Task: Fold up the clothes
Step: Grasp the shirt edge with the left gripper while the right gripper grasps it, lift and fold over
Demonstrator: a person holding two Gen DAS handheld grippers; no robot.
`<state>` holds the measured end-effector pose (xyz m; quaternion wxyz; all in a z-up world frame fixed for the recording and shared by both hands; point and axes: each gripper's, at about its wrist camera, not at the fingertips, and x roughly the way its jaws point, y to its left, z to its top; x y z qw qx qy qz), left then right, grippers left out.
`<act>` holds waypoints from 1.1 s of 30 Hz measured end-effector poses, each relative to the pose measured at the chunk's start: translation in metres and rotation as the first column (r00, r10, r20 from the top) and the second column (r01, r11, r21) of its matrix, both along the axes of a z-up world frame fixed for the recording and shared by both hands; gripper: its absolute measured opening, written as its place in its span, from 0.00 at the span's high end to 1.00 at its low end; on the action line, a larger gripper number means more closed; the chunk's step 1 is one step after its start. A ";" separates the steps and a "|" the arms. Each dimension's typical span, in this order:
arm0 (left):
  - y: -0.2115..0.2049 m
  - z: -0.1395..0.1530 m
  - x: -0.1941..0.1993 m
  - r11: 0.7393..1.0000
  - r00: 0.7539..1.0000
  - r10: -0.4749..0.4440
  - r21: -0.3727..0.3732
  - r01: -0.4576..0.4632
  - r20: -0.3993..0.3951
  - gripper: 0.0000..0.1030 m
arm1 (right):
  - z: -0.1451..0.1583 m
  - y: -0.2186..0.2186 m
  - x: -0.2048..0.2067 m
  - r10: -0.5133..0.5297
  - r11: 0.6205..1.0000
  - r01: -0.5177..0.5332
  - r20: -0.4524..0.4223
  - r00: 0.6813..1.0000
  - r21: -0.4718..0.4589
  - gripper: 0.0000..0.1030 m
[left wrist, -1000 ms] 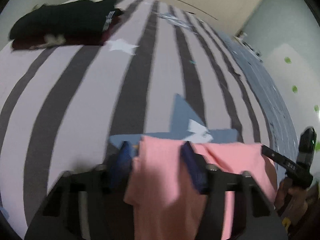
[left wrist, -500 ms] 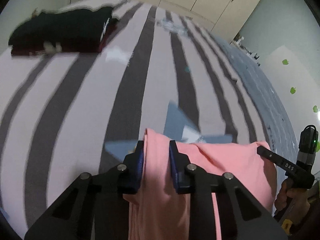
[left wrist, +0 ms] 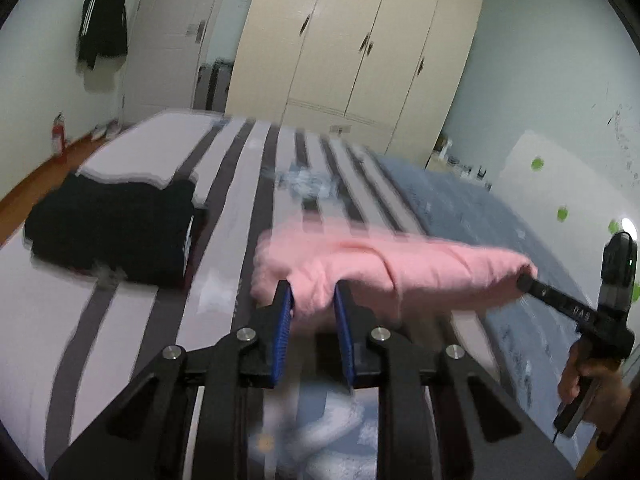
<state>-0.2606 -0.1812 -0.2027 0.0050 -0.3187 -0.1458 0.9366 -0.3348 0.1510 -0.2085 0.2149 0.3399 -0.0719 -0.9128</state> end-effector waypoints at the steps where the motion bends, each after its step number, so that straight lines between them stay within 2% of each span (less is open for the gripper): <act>1: -0.001 -0.020 0.019 1.000 0.998 0.016 0.011 -0.016 0.056 0.82 | -0.014 0.001 0.013 0.010 1.000 -0.011 0.032 0.999 0.025 0.85; 4: -0.005 -0.073 0.066 0.997 0.977 0.051 0.038 -0.061 0.209 0.82 | -0.068 0.009 0.056 0.022 0.994 -0.042 0.191 0.981 0.101 0.83; 5: -0.007 -0.083 0.076 0.997 0.970 0.060 0.039 -0.071 0.237 0.82 | -0.079 0.013 0.068 0.015 0.992 -0.043 0.223 0.975 0.119 0.83; 7: -0.010 -0.092 0.090 0.995 0.962 0.077 0.042 -0.091 0.263 0.82 | -0.098 0.022 0.090 -0.004 0.988 -0.039 0.276 0.961 0.149 0.83; 10: -0.014 -0.086 0.090 0.993 0.963 0.093 0.048 -0.108 0.252 0.82 | -0.098 0.034 0.100 -0.061 0.990 0.020 0.288 0.956 0.142 0.83; 11: -0.014 -0.082 0.084 0.994 0.966 0.092 0.042 -0.105 0.241 0.82 | -0.094 0.037 0.098 -0.085 0.989 0.047 0.284 0.955 0.138 0.81; 13: -0.013 -0.072 0.066 0.995 0.973 0.086 0.023 -0.093 0.215 0.82 | -0.085 0.037 0.085 -0.119 0.988 0.086 0.266 0.957 0.132 0.70; 14: -0.012 -0.067 0.055 0.996 0.977 0.077 0.017 -0.082 0.201 0.82 | -0.080 0.033 0.076 -0.132 0.986 0.100 0.253 0.959 0.137 0.67; 17: -0.010 -0.063 0.032 0.998 0.979 0.061 0.012 -0.065 0.196 0.81 | -0.063 0.022 0.044 -0.164 0.981 0.134 0.224 0.961 0.143 0.65; 19: -0.003 -0.065 0.013 0.999 0.977 0.044 -0.017 -0.042 0.209 0.78 | -0.062 0.011 0.025 -0.172 0.979 0.141 0.227 0.959 0.146 0.64; 20: 0.002 -0.069 0.003 0.998 0.971 0.041 -0.045 -0.032 0.235 0.78 | -0.064 0.007 0.018 -0.178 0.978 0.144 0.238 0.955 0.154 0.63; 23: 0.010 -0.076 -0.020 0.998 0.960 0.009 -0.063 0.009 0.279 0.77 | -0.071 -0.001 0.000 -0.193 0.973 0.152 0.255 0.948 0.172 0.63; 26: 0.016 -0.084 -0.032 0.992 0.961 -0.005 -0.123 0.041 0.278 0.78 | -0.081 -0.004 -0.013 -0.181 0.977 0.144 0.262 0.948 0.155 0.63; 28: 0.016 -0.087 -0.035 0.989 0.965 -0.017 -0.140 0.055 0.262 0.88 | -0.095 -0.007 -0.021 -0.165 0.981 0.129 0.272 0.948 0.146 0.66; 29: 0.014 -0.087 -0.036 0.988 0.965 -0.018 -0.142 0.057 0.260 0.92 | -0.099 -0.009 -0.024 -0.156 0.982 0.119 0.274 0.949 0.148 0.71; 30: 0.012 -0.086 -0.036 0.988 0.966 -0.018 -0.145 0.057 0.258 0.95 | -0.102 -0.010 -0.027 -0.152 0.982 0.113 0.275 0.949 0.153 0.82; 33: 0.001 -0.089 -0.038 0.987 0.961 0.036 -0.162 0.010 0.274 0.98 | -0.106 -0.009 -0.032 -0.160 0.976 0.112 0.269 0.950 0.185 0.89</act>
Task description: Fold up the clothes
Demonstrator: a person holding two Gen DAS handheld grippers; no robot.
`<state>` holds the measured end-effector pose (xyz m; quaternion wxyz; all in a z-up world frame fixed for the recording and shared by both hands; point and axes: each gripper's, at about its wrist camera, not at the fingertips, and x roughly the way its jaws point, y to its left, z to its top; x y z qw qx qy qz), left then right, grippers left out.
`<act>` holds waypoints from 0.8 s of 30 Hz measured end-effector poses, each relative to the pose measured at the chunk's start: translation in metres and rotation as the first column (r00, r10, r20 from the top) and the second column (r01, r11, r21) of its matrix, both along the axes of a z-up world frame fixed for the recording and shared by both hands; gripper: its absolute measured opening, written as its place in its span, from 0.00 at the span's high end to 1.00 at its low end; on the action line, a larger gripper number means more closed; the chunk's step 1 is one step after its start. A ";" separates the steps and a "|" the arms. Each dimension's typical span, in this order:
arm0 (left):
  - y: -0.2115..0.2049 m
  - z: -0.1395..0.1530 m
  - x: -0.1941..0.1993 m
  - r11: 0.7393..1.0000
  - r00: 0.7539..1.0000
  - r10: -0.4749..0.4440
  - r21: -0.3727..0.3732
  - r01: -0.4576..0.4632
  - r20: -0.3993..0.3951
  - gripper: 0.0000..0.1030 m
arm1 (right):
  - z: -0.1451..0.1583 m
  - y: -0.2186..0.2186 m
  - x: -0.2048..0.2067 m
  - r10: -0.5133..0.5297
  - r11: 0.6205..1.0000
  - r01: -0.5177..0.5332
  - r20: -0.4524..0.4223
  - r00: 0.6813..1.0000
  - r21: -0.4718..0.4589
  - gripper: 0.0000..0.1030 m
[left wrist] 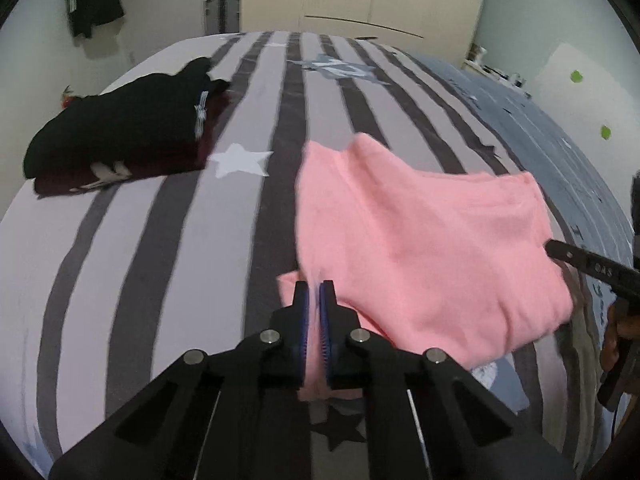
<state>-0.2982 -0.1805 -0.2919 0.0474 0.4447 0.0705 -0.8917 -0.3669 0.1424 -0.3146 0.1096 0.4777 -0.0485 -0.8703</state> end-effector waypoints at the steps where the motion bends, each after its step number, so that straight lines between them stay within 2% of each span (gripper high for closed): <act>1: -0.010 -0.005 0.000 0.999 0.999 0.049 0.002 -0.049 0.021 1.00 | -0.002 0.002 -0.001 -0.003 1.000 0.002 0.004 1.000 0.007 0.89; 4: -0.044 -0.020 0.002 0.979 0.977 0.197 0.031 -0.200 0.080 1.00 | -0.014 0.013 -0.004 -0.007 1.000 0.008 0.018 1.000 -0.007 0.89; 6: -0.048 -0.009 0.005 0.980 0.980 0.192 0.049 -0.194 0.045 1.00 | -0.012 0.016 -0.005 -0.002 1.000 0.002 0.006 1.000 -0.025 0.88; 9: -0.035 0.016 -0.003 0.991 0.992 0.125 0.041 -0.124 -0.024 1.00 | 0.003 0.033 -0.009 -0.057 0.997 0.056 -0.027 0.998 -0.052 0.88; 11: -0.024 0.027 -0.018 0.995 0.996 0.087 0.056 -0.086 -0.033 0.89 | 0.011 0.044 -0.016 -0.072 0.993 0.069 -0.033 0.997 -0.091 0.84; 13: -0.014 0.034 -0.036 0.996 0.998 0.056 0.065 -0.054 -0.033 0.67 | 0.017 0.049 -0.025 -0.053 0.992 0.049 -0.030 0.998 -0.120 0.83; 15: -0.001 0.033 -0.056 0.999 0.999 0.033 0.019 -0.033 -0.011 0.52 | 0.021 0.045 -0.034 -0.006 0.993 0.002 -0.037 0.999 -0.117 0.79; 16: 0.003 0.030 -0.065 1.000 1.000 0.020 0.003 -0.020 0.003 0.51 | 0.022 0.042 -0.039 0.022 0.994 -0.026 -0.042 0.999 -0.110 0.74; 18: 0.006 0.022 -0.081 1.000 1.000 -0.007 -0.013 0.007 0.028 0.51 | 0.020 0.035 -0.048 0.067 0.992 -0.070 -0.042 0.997 -0.101 0.67; 20: 0.007 0.013 -0.094 0.999 0.998 -0.033 -0.013 0.033 0.045 0.52 | 0.015 0.028 -0.058 0.104 0.990 -0.106 -0.032 0.994 -0.090 0.67; 21: 0.008 0.008 -0.100 0.999 0.997 -0.046 -0.013 0.046 0.054 0.64 | 0.009 0.021 -0.064 0.114 0.990 -0.115 -0.018 0.993 -0.076 0.67; 22: 0.007 0.005 -0.104 0.999 0.997 -0.053 -0.006 0.053 0.057 0.81 | 0.005 0.017 -0.069 0.121 0.990 -0.121 -0.007 0.993 -0.073 0.67; 24: 0.004 0.001 -0.109 0.998 0.996 -0.062 0.014 0.061 0.059 0.93 | 0.002 0.016 -0.074 0.121 0.989 -0.121 -0.002 0.993 -0.088 0.68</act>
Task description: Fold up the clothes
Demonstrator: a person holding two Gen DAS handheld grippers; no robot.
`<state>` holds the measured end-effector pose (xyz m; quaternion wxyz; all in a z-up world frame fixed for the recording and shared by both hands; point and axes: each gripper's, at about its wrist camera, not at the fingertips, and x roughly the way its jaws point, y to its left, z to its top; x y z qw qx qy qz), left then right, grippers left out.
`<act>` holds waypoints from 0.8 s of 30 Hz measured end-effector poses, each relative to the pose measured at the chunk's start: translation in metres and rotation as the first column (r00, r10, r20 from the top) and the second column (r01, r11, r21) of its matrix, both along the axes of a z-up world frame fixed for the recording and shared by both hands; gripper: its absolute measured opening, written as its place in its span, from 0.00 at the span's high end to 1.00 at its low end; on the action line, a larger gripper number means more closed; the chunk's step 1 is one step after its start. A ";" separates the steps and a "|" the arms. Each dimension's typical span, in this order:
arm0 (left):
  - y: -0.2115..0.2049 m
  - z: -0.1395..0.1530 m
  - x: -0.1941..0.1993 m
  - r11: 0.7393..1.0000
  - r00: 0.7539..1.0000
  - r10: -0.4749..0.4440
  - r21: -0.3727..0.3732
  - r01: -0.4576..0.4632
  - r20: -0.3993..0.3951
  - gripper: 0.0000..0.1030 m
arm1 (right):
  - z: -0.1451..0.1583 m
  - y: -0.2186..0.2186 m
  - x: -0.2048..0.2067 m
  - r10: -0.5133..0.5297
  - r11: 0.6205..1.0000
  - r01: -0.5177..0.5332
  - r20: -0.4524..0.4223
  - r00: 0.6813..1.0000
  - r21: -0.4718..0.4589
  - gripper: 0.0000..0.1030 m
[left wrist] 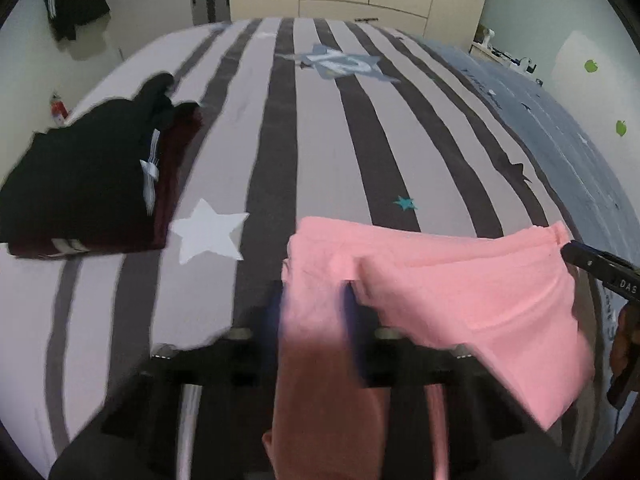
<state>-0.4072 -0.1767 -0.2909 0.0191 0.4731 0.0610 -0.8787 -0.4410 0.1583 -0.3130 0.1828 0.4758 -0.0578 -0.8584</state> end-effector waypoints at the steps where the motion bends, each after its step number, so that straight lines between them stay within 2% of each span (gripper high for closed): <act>1: 0.000 0.001 -0.001 1.000 1.000 -0.006 -0.002 0.006 -0.008 0.98 | -0.001 -0.001 -0.002 -0.002 1.000 0.002 0.002 1.000 -0.006 0.79; 4: -0.004 0.010 -0.001 1.000 0.999 -0.011 -0.004 0.011 -0.046 0.98 | 0.002 0.000 -0.004 -0.034 0.999 0.034 -0.001 0.999 -0.010 0.94; 6: -0.011 0.014 -0.001 1.000 0.998 -0.013 -0.022 0.011 -0.059 0.99 | 0.005 0.002 -0.004 -0.064 0.998 0.064 -0.006 0.998 -0.022 0.95; 9: -0.024 0.015 -0.002 1.000 0.998 -0.007 0.002 0.007 -0.057 0.99 | 0.011 0.002 -0.007 -0.096 0.995 0.096 -0.026 0.995 -0.018 0.95; 12: -0.026 0.010 -0.001 0.999 0.998 -0.044 -0.018 0.043 -0.046 0.99 | 0.013 0.002 -0.011 -0.124 0.992 0.123 -0.034 0.992 -0.016 0.95; 14: -0.030 0.000 -0.005 0.999 0.999 -0.036 -0.005 0.036 -0.024 0.99 | 0.008 0.007 -0.013 -0.158 0.987 0.158 -0.021 0.987 -0.013 1.00; 16: -0.035 -0.012 -0.009 1.000 1.000 -0.023 0.012 0.023 0.000 0.98 | -0.004 0.021 -0.018 -0.221 0.975 0.221 0.012 0.975 0.002 1.00; 18: -0.040 -0.021 -0.011 0.997 0.999 -0.004 0.072 0.001 0.036 0.98 | -0.014 0.034 -0.021 -0.257 0.966 0.257 0.045 0.965 0.006 1.00; 22: -0.038 -0.002 -0.006 0.995 0.999 -0.030 0.090 0.033 -0.040 0.97 | 0.010 0.035 -0.012 -0.219 0.976 0.218 -0.023 0.976 -0.029 0.99; 24: -0.036 0.006 -0.006 0.995 0.998 -0.043 0.084 0.047 -0.055 0.96 | 0.026 0.023 -0.005 -0.171 0.985 0.170 -0.061 0.983 -0.016 0.91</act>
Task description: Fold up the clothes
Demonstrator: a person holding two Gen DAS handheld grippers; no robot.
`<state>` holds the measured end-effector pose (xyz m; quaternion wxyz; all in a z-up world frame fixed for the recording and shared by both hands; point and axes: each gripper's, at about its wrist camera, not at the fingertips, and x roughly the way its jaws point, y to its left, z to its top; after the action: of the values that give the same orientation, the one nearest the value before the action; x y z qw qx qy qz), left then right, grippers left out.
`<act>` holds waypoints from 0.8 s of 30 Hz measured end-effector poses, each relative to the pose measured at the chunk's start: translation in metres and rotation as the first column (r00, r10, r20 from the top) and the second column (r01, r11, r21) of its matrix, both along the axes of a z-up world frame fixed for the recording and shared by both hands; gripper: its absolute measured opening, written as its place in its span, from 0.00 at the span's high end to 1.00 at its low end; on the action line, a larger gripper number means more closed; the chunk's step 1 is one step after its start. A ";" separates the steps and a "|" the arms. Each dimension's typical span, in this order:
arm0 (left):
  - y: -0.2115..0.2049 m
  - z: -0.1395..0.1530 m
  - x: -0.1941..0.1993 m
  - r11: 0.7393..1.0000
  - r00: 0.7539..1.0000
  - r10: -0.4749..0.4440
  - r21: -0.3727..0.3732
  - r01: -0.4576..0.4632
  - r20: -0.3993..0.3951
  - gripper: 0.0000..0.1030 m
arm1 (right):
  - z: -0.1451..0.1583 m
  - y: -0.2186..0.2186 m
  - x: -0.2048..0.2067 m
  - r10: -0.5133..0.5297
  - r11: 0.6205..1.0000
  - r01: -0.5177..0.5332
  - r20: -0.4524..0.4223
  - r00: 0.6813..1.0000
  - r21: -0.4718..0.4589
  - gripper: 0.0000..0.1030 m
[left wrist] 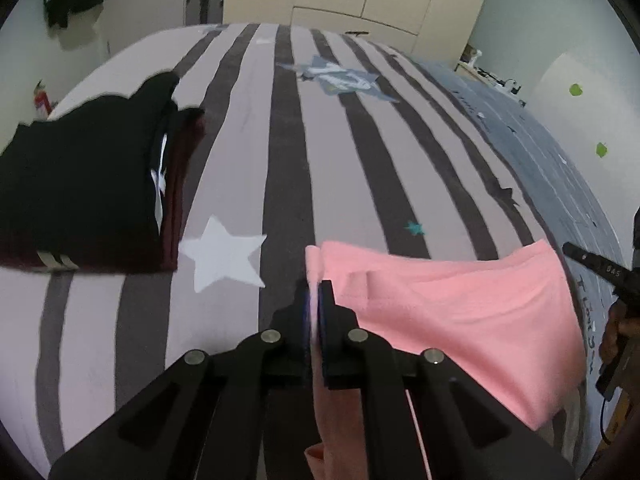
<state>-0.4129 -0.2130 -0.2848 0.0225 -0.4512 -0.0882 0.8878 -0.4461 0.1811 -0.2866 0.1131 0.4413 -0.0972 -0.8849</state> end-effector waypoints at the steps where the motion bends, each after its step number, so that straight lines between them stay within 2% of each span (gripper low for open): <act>1: -0.001 0.004 0.001 1.000 1.000 0.007 -0.003 -0.007 -0.012 0.94 | 0.006 -0.007 0.004 0.019 1.000 -0.019 -0.011 1.000 -0.004 0.81; 3: -0.003 0.014 0.004 1.000 0.999 0.029 -0.011 -0.029 -0.040 0.87 | 0.016 -0.021 0.011 0.057 0.998 -0.057 -0.031 0.998 -0.007 0.65; 5: -0.004 0.022 0.007 0.998 0.996 0.057 -0.018 -0.058 -0.066 0.73 | 0.015 -0.039 0.018 0.095 0.995 -0.094 -0.034 0.995 0.029 0.64; 6: -0.005 0.027 0.008 0.997 0.994 0.071 -0.022 -0.073 -0.079 0.64 | 0.012 -0.048 0.019 0.111 0.992 -0.109 -0.030 0.993 0.064 0.64; 7: -0.006 0.031 0.010 0.996 0.992 0.086 -0.025 -0.088 -0.092 0.60 | 0.009 -0.054 0.020 0.120 0.989 -0.117 -0.028 0.992 0.089 0.64; 10: 0.003 0.036 0.013 0.999 0.993 0.038 -0.024 -0.041 -0.115 0.60 | 0.000 -0.066 0.024 0.136 0.982 -0.134 -0.011 0.991 0.130 0.64; 13: 0.028 0.020 0.007 0.994 0.997 -0.070 -0.085 0.066 -0.041 0.60 | -0.010 -0.074 0.021 0.138 0.974 -0.140 0.021 0.990 0.180 0.64; 15: 0.039 0.003 0.001 0.991 0.995 -0.101 -0.088 0.103 0.026 0.60 | -0.014 -0.074 0.022 0.133 0.973 -0.139 0.045 0.990 0.185 0.64; 19: 0.049 -0.007 -0.002 0.988 0.993 -0.112 -0.102 0.114 0.032 0.60 | -0.022 -0.076 0.022 0.130 0.969 -0.140 0.063 0.989 0.204 0.67; 20: 0.049 -0.010 -0.004 0.988 0.994 -0.106 -0.109 0.109 0.038 0.61 | -0.024 -0.076 0.022 0.130 0.968 -0.140 0.062 0.990 0.209 0.70; 22: 0.046 -0.014 -0.007 0.991 0.995 -0.083 -0.105 0.088 0.049 0.78 | -0.027 -0.074 0.019 0.114 0.970 -0.124 0.061 0.992 0.210 0.85; 24: 0.041 -0.014 -0.010 0.993 0.997 -0.061 -0.094 0.065 0.048 0.85 | -0.029 -0.070 0.014 0.100 0.974 -0.111 0.063 0.993 0.196 0.96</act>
<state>-0.4226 -0.1725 -0.2992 0.0269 -0.4743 -0.0319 0.8794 -0.4317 0.1112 -0.3155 0.1126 0.4779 0.0123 -0.8711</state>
